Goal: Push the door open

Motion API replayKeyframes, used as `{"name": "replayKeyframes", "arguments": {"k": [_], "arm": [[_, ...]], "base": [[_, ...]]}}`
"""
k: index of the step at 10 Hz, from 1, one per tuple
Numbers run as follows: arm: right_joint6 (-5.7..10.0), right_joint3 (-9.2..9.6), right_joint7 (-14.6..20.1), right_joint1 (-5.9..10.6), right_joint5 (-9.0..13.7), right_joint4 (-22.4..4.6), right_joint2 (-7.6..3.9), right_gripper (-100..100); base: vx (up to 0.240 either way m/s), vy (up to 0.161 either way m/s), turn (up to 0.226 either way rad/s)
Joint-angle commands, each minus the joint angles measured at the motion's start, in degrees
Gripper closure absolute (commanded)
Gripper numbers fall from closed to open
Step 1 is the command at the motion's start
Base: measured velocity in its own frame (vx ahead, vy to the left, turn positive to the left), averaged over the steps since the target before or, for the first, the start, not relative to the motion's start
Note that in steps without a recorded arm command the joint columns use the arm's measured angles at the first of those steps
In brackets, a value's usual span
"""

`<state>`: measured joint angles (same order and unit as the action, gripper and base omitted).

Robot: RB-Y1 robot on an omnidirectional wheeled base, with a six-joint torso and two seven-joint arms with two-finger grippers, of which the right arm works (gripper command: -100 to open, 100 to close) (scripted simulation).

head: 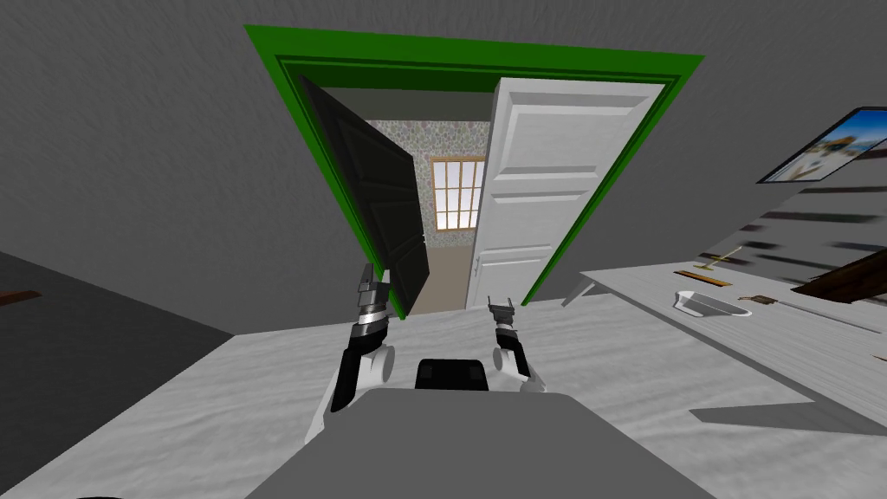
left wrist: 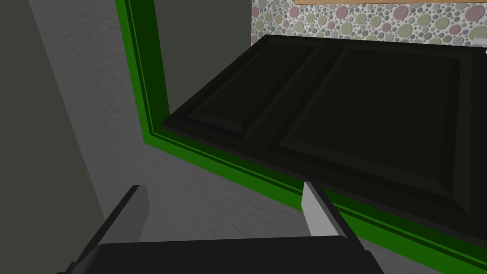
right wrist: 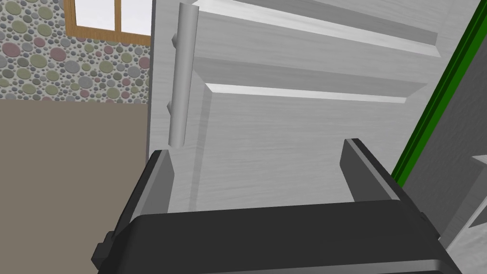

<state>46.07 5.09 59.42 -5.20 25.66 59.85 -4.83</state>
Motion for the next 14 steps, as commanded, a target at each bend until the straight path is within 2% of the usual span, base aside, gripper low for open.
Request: {"name": "replayKeyframes", "arguments": {"k": [1, 8, 9, 14], "arm": [[0.09, 0.15, 0.3, 0.18, 0.0, -0.4, 0.05, -100], [0.09, 0.15, 0.3, 0.18, 0.0, -0.4, 0.05, -100], [-0.11, 1.50, 1.9, -0.10, 0.2, -1.0, 0.09, -100], [-0.11, 1.50, 1.9, -0.10, 0.2, -1.0, 0.09, -100]], "base": [[0.000, 0.000, 0.000], [-0.003, 0.003, 0.010], [0.051, -0.029, -0.097], [0.008, -0.001, -0.003]]}}
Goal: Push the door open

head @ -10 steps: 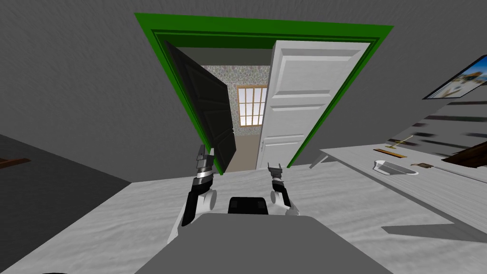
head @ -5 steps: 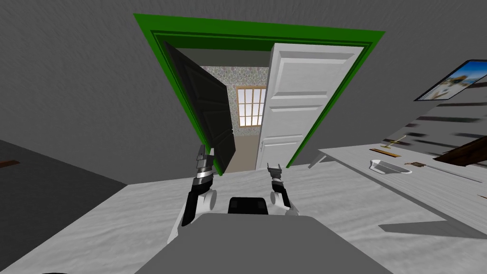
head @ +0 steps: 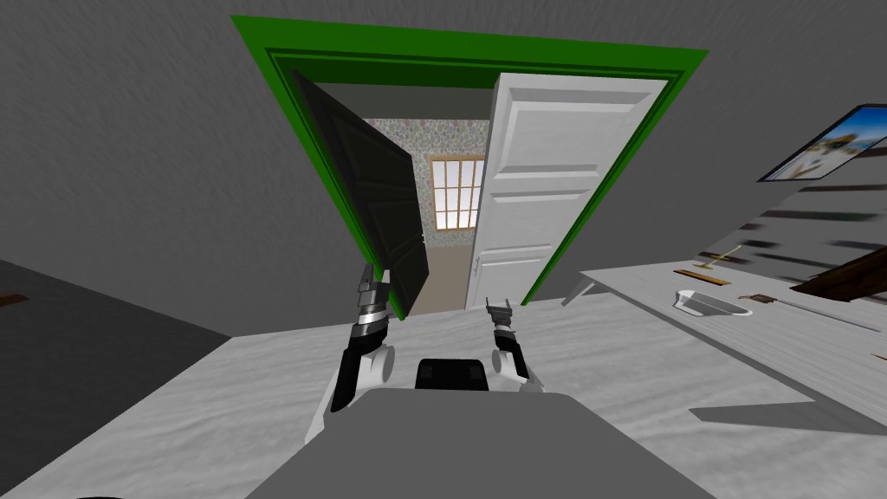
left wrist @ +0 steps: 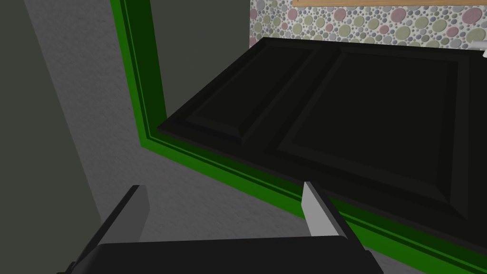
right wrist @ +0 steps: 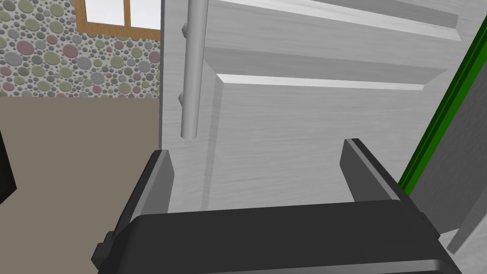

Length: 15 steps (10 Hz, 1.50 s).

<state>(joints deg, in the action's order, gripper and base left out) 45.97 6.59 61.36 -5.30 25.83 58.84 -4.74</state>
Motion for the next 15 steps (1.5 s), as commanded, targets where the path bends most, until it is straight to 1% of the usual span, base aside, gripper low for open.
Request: {"name": "replayKeyframes", "arguments": {"k": [1, 4, 5, 8, 14, 15], "arm": [[0.00, 0.00, 0.0, 0.00, 0.0, 0.0, 0.00, -100], [0.00, 0.00, 0.0, 0.00, 0.0, 0.0, 0.00, -100], [-0.22, 1.38, 1.6, -0.26, 0.1, -0.5, -0.04, -100], [-0.22, 1.38, 1.6, -0.26, 0.1, -0.5, -0.04, -100], [-0.22, 1.38, 1.6, -0.26, 0.1, -0.5, -0.04, -100], [-0.44, 2.76, 3.2, -0.46, 0.1, -1.0, -0.11, -100]], "base": [[0.000, 0.000, 0.000], [0.007, -0.004, -0.014], [0.024, -0.011, -0.043], [0.024, -0.013, -0.049], [0.000, 0.004, 0.013], [0.044, -0.026, -0.102]]}}
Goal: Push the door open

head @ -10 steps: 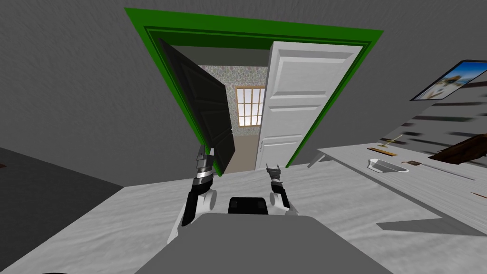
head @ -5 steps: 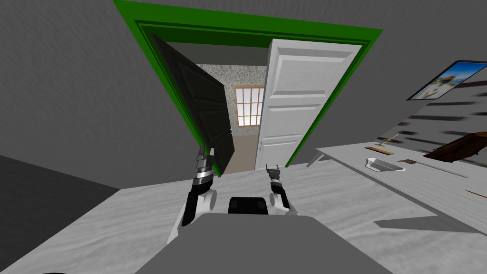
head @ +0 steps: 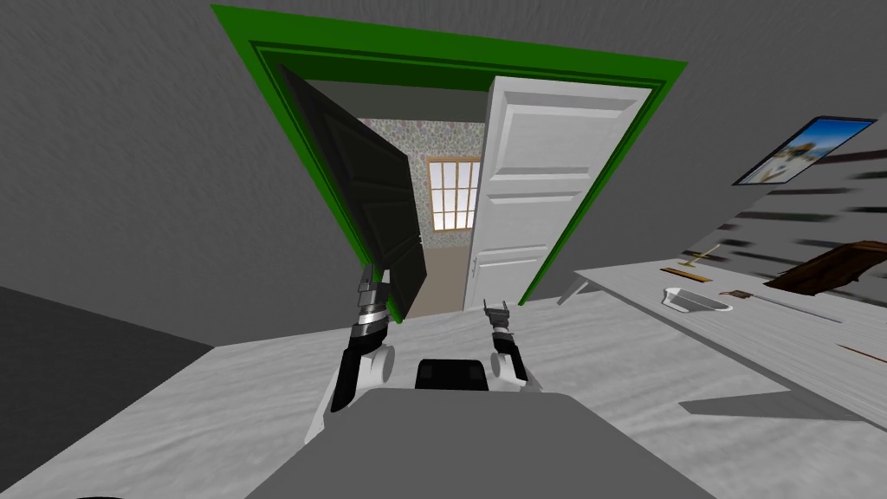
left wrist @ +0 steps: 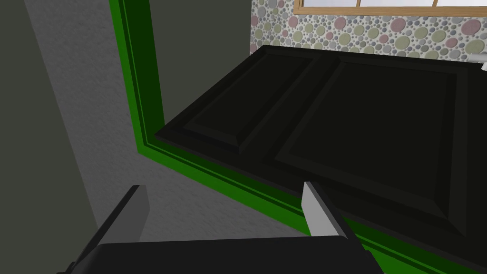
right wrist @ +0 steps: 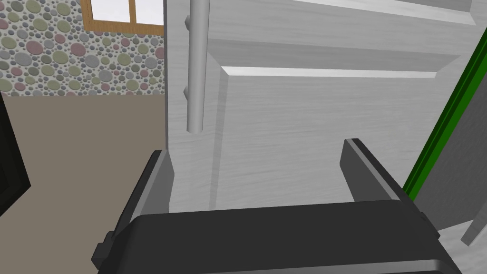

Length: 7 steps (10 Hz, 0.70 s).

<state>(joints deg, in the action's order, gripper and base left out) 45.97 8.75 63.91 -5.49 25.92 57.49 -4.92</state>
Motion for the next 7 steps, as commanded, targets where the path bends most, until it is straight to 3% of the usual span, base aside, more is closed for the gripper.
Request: {"name": "replayKeyframes", "arguments": {"k": [1, 7], "arm": [[-0.45, 0.59, 0.7, -0.27, 0.0, 0.4, 0.08, -100], [-0.45, 0.59, 0.7, -0.27, 0.0, 0.4, 0.08, -100]], "base": [[0.066, -0.027, -0.100], [0.003, 0.004, 0.015]]}}
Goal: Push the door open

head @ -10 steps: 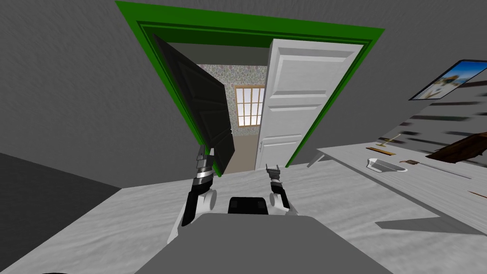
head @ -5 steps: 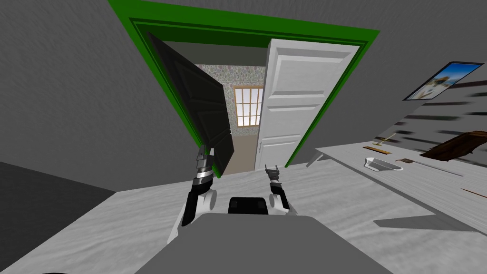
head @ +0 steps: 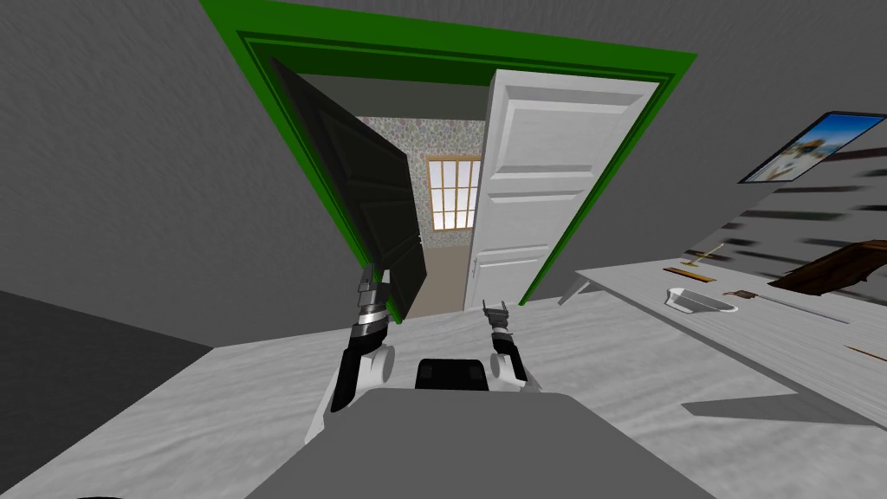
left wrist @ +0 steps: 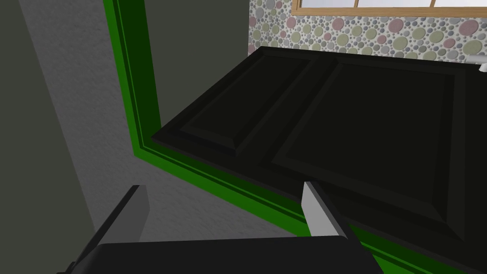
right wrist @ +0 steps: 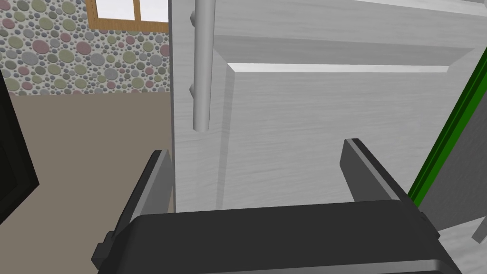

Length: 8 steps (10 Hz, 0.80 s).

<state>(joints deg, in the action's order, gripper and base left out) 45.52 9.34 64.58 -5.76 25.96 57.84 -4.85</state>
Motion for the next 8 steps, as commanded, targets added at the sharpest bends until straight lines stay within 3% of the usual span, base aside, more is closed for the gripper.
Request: {"name": "replayKeyframes", "arguments": {"k": [1, 2, 3, 8], "arm": [[0.00, 0.00, 0.0, 0.00, 0.0, 0.0, 0.00, -100], [0.00, 0.00, 0.0, 0.00, 0.0, 0.0, 0.00, -100], [-0.22, 1.39, 1.5, -0.12, 0.0, -0.5, -0.06, -100], [-0.22, 1.39, 1.5, -0.12, 0.0, -0.5, -0.06, -100]], "base": [[0.011, -0.010, -0.038], [0.005, -0.005, -0.017], [0.070, -0.018, -0.066], [0.022, -0.003, -0.009]]}}
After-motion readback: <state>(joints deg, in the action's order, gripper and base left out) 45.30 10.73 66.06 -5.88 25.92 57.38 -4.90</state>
